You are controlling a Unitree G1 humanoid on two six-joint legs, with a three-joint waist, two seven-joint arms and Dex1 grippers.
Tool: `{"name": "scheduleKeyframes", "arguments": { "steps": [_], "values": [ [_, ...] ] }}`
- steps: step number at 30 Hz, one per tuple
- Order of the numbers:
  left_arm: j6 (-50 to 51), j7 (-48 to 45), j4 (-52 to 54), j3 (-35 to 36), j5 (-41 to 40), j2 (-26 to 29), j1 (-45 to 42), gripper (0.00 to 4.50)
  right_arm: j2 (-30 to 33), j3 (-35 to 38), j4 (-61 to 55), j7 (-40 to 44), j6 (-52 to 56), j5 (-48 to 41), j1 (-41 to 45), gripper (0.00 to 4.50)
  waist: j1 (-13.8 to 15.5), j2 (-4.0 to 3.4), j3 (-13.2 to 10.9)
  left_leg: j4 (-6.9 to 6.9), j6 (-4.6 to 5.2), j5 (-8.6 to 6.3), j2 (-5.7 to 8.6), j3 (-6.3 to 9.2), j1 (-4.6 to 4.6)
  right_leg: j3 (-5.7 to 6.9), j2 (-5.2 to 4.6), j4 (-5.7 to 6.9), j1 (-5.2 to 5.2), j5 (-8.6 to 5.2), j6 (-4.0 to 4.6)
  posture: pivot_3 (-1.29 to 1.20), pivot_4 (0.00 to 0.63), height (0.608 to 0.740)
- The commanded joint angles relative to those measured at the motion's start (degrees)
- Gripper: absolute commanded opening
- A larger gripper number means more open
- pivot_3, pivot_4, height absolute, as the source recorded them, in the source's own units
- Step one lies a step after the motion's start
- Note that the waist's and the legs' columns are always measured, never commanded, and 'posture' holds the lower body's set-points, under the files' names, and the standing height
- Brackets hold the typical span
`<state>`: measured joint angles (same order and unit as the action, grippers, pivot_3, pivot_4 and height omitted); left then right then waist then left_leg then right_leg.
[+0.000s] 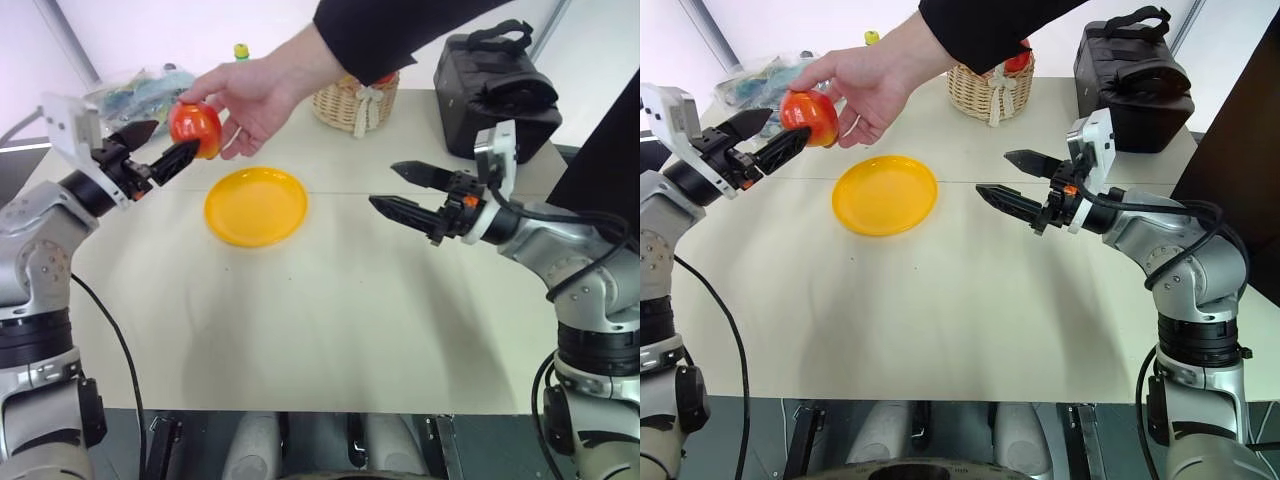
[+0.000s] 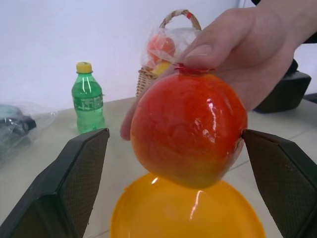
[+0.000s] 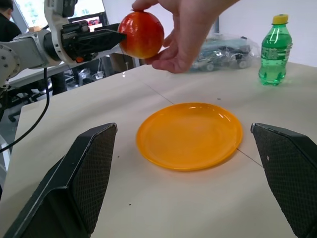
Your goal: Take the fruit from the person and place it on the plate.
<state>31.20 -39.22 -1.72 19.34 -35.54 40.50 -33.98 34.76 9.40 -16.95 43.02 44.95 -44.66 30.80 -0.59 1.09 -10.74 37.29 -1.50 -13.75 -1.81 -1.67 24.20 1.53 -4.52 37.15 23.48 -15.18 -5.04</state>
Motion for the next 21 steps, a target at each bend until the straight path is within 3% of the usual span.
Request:
{"name": "scheduleKeyframes", "arguments": {
  "steps": [1, 4, 5, 8, 15, 21],
  "values": [
    [-3.09, -0.56, -1.35, -0.97, 1.67, -0.63, -2.37, 4.50, -0.10, 1.12, -2.52, -0.64, -1.35, -0.60, 0.25, 4.43, -0.01, 0.00, 0.00, 0.00, 0.00, 0.00, 0.00, 0.00, 0.00, 0.00, 0.00, 0.00, 0.00, 0.00, 0.00, 0.00, 0.150, 0.740],
    [-4.18, -1.17, -2.14, -1.93, 2.40, -1.60, -3.20, 4.50, -0.20, 1.14, -2.57, -1.06, -1.67, -0.49, 0.03, 4.43, -0.01, 0.00, 0.00, 0.00, 0.00, 0.00, 0.00, 0.00, 0.00, 0.00, 0.00, 0.00, 0.00, 0.00, 0.00, 0.00, 0.150, 0.740],
    [-4.43, -1.21, -2.27, -1.97, 2.43, -1.83, -3.39, 3.97, -0.20, 1.11, -2.59, -1.14, -1.78, -0.47, -0.06, 4.50, -0.01, 0.00, 0.00, 0.00, 0.00, 0.00, 0.00, 0.00, 0.00, 0.00, 0.00, 0.00, 0.00, 0.00, 0.00, 0.00, 0.150, 0.740],
    [-4.95, -1.44, -2.30, -1.72, 2.24, -2.25, -3.59, 2.98, -0.23, 1.05, -2.64, -1.39, -1.96, -0.54, -0.26, 4.50, -0.02, 0.00, 0.00, 0.01, 0.00, 0.00, 0.00, 0.00, 0.00, 0.00, 0.00, 0.00, 0.00, 0.00, 0.00, 0.00, 0.150, 0.740],
    [-3.70, -0.62, -2.37, -1.87, 3.00, -1.63, -3.46, 2.94, -0.21, 0.82, -2.60, -1.73, -2.13, -0.62, -0.48, 4.50, 0.00, 0.00, 0.00, 0.01, 0.00, 0.00, 0.00, 0.00, 0.00, 0.00, 0.00, 0.00, 0.00, 0.00, 0.00, 0.00, 0.150, 0.740],
    [-0.45, -0.06, -1.92, -8.62, 7.42, -2.34, -0.49, 2.94, -0.24, -0.06, -2.47, -1.52, -2.16, -0.14, -1.30, 4.50, 0.02, 0.00, 0.00, 0.00, 0.00, 0.00, 0.00, 0.00, -0.01, -0.01, 0.00, 0.00, 0.00, 0.00, 0.00, 0.00, 0.150, 0.740]
  ]
}}
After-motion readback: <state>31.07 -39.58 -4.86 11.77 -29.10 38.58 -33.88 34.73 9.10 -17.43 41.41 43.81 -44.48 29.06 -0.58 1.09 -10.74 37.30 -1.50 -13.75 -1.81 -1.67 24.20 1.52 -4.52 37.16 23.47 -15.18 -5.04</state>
